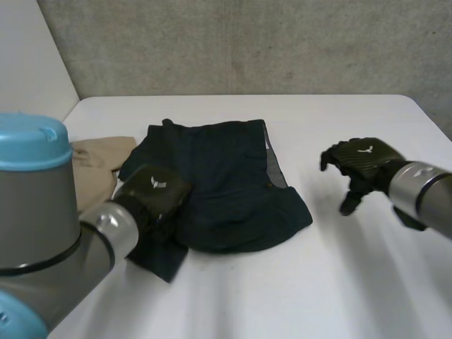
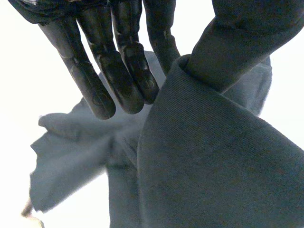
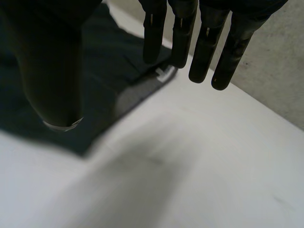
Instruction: Fold the laundry.
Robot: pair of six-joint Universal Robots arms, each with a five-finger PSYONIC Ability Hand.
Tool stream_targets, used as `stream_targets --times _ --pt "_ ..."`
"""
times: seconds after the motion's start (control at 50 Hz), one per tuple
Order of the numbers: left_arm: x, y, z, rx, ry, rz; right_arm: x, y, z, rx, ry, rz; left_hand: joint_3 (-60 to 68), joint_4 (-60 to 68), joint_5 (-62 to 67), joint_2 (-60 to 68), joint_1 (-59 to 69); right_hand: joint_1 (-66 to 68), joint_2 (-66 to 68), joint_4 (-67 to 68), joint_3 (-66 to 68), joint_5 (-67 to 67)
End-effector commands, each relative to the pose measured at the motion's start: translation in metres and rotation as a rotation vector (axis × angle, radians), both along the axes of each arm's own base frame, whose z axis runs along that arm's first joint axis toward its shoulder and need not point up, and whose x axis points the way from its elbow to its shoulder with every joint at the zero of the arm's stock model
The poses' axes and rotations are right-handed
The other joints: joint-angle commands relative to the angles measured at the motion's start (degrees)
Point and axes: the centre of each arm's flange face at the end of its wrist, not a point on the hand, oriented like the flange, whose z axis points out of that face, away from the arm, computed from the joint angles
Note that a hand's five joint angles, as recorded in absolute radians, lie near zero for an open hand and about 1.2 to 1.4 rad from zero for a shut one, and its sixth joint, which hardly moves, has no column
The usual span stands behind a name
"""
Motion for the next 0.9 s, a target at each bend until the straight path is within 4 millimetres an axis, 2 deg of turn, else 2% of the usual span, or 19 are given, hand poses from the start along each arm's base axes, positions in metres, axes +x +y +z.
stream_targets --times 0.02,0.08,0.22,0.32,0.6,0.7,0.74,0.82,0.84,0.9 --pt "-0.014 -0.017 0.022 -0.035 0.142 0.03 0.039 0.028 -0.056 0.09 -0.054 0.09 12.0 11.4 12.8 11.8 15.8 4.1 0.8 1.0 1.0 1.0" --pt "-0.016 -0.019 0.029 -0.04 0.18 0.036 0.048 0.034 -0.064 0.067 -0.061 0.123 12.0 11.4 12.8 11.8 15.8 4.1 0.8 1.0 1.0 1.0" --pt "-0.019 -0.023 0.04 -0.069 0.211 0.036 0.055 0.031 -0.077 0.025 -0.079 0.141 12.0 11.4 12.8 11.8 15.8 4.6 1.3 1.6 1.5 1.5" --pt "-0.021 -0.027 0.047 -0.086 0.23 0.038 0.058 0.024 -0.076 -0.02 -0.083 0.14 12.0 11.4 12.8 11.8 15.8 5.1 1.8 2.1 2.0 2.0" --pt "-0.016 -0.035 0.055 -0.053 0.332 0.086 0.065 0.003 -0.107 -0.094 -0.014 0.122 12.0 11.4 12.8 11.8 15.8 9.8 6.5 6.8 6.7 6.7" --pt "-0.015 -0.037 0.055 -0.051 0.331 0.094 0.068 -0.009 -0.11 -0.161 0.004 0.112 12.0 11.4 12.8 11.8 15.8 26.2 22.9 23.2 23.2 23.1" --pt "-0.014 -0.037 0.054 -0.05 0.328 0.094 0.07 -0.015 -0.107 -0.205 0.005 0.101 12.0 11.4 12.8 11.8 15.8 54.4 51.1 51.4 51.4 51.3" --pt "-0.013 -0.037 0.05 -0.042 0.314 0.096 0.068 -0.022 -0.096 -0.241 0.009 0.087 12.0 11.4 12.8 11.8 15.8 57.0 53.7 54.0 54.0 53.9" --pt "-0.012 -0.037 0.047 -0.036 0.308 0.099 0.067 -0.021 -0.094 -0.237 0.015 0.089 12.0 11.4 12.8 11.8 15.8 57.0 53.7 54.0 54.0 53.9" --pt "-0.01 -0.035 0.037 -0.003 0.274 0.103 0.064 -0.012 -0.074 -0.249 0.034 0.111 12.0 11.4 12.8 11.8 15.8 57.0 53.7 54.0 54.0 53.9"
